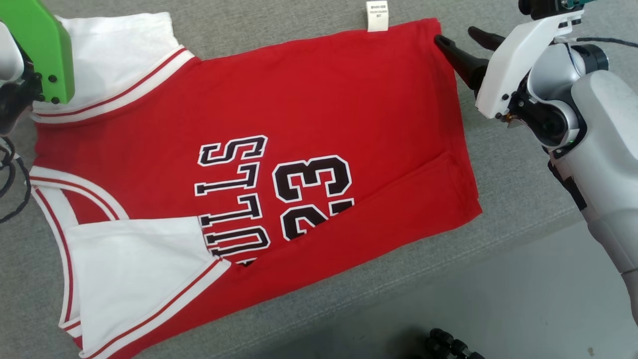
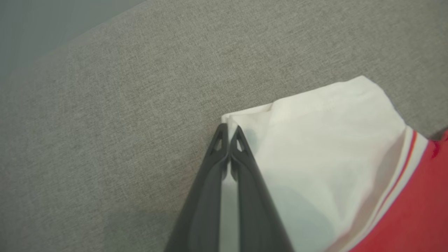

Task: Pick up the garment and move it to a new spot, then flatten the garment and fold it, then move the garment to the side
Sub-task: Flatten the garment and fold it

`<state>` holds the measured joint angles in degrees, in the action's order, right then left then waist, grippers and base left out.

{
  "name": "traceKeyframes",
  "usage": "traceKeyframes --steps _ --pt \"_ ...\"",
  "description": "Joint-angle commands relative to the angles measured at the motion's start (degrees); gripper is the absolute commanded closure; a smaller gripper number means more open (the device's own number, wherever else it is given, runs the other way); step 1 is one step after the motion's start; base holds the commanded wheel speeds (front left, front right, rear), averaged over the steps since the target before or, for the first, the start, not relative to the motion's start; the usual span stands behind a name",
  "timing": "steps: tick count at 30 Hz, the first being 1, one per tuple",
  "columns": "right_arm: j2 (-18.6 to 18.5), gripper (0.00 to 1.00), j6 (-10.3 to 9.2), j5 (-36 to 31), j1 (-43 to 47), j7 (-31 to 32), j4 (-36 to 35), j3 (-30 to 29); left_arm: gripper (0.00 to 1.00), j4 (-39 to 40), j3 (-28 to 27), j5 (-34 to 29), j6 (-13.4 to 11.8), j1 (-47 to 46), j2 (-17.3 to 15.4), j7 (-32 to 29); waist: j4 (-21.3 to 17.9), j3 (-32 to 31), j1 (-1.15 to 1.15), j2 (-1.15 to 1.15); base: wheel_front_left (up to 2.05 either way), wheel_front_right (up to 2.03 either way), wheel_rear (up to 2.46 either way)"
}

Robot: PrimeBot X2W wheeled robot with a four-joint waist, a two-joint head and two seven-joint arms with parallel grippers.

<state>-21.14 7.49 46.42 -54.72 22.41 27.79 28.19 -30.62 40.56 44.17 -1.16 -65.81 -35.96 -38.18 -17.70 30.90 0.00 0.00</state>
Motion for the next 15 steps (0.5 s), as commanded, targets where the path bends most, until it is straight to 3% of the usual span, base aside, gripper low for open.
traceKeyframes --steps 1,14,15 --pt "-0.33 0.00 0.00 -0.81 -1.54 0.37 1.91 -0.46 1.00 1.66 0.19 0.55 0.45 -0.54 0.31 -0.13 3.10 -0.59 0.00 0.00 0.00 0.00 0.00" --pt "0.76 0.00 0.00 -3.64 -8.11 4.15 14.54 -1.34 1.00 8.96 0.28 2.00 -0.51 1.18 1.34 -0.86 8.07 0.46 0.00 0.00 0.00 0.00 0.00" --pt "0.84 0.16 0.00 -3.92 -8.46 4.71 15.46 -1.18 1.00 9.18 0.29 2.03 -0.53 1.27 1.31 -0.82 8.17 0.49 0.00 0.00 0.00 0.00 0.00"
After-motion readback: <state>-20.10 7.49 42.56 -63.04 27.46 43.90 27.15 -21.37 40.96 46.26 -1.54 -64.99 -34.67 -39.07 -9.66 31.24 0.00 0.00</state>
